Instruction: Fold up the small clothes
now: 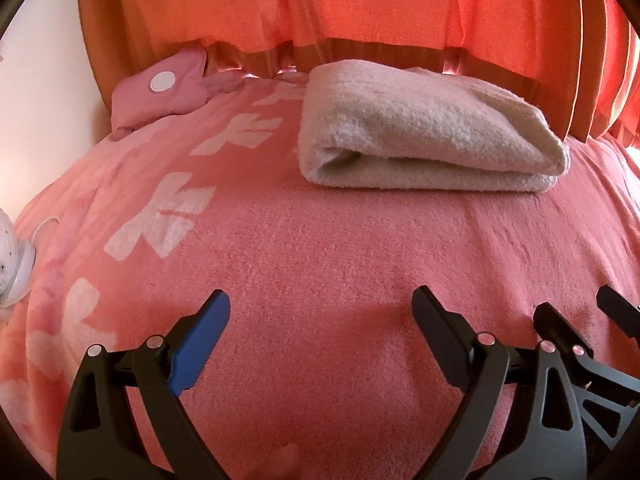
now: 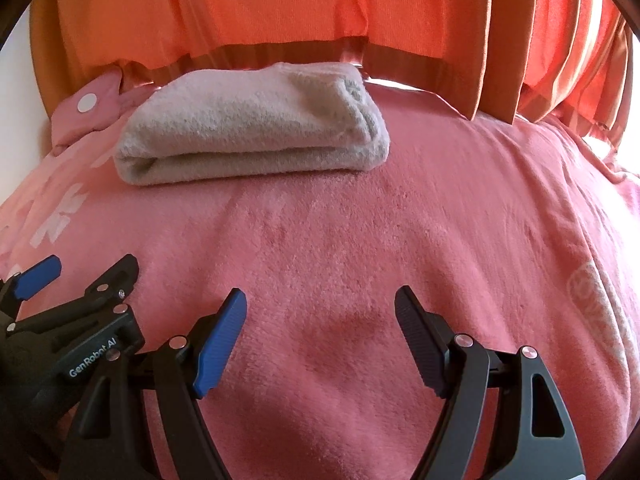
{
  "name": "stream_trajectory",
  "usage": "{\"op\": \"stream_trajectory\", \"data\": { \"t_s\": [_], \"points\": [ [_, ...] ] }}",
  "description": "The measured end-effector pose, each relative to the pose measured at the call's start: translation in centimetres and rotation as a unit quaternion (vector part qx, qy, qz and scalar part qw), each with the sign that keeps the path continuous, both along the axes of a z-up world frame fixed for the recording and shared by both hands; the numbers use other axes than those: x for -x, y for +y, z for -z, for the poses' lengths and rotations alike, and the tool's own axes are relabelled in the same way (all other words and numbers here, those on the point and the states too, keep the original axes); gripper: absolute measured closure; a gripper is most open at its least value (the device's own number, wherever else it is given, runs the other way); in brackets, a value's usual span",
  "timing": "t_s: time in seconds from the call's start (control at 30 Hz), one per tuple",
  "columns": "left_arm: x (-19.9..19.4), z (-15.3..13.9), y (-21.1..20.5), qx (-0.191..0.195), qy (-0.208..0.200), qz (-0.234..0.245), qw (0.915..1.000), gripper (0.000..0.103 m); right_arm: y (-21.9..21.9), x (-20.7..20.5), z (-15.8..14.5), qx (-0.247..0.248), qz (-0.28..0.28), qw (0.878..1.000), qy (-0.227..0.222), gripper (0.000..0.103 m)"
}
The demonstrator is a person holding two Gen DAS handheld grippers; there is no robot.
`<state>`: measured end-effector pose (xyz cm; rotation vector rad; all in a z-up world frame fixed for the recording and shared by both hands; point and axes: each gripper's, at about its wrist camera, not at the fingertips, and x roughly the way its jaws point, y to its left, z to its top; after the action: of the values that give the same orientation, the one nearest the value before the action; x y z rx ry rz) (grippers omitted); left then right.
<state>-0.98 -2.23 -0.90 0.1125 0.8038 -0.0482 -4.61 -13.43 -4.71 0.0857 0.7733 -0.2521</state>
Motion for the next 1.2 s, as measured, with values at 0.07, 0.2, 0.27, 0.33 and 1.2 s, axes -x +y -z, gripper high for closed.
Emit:
{"op": "stream_trajectory", "data": {
  "t_s": [0.07,0.2,0.27,0.33,1.2],
  "points": [
    [-0.06,-0.03,0.03,-0.001,0.0,-0.001,1.0,0.014,0.04,-0.01,0.06,0.002,0.001,1.0,-0.001,0.029],
    [-0.07,0.03,-0.09,-0.003,0.001,-0.001,1.0,0.017,0.05,0.01,0.14,0.002,0.001,1.0,-0.001,0.029],
    [-0.05,0.03,0.03,-0.003,0.001,0.001,1.0,0.017,0.08,0.02,0.19,0.001,0.003,1.0,-0.001,0.029],
    [-0.05,0.03,0.02,-0.003,0.002,0.001,1.0,0.017,0.04,-0.01,0.24,0.001,0.002,1.0,0.0,0.029],
    [-0.21,0.11,-0.01,-0.009,0.005,0.004,0.9999,0.019,0.21,-0.22,0.46,0.004,0.006,1.0,0.003,0.029]
  ]
}}
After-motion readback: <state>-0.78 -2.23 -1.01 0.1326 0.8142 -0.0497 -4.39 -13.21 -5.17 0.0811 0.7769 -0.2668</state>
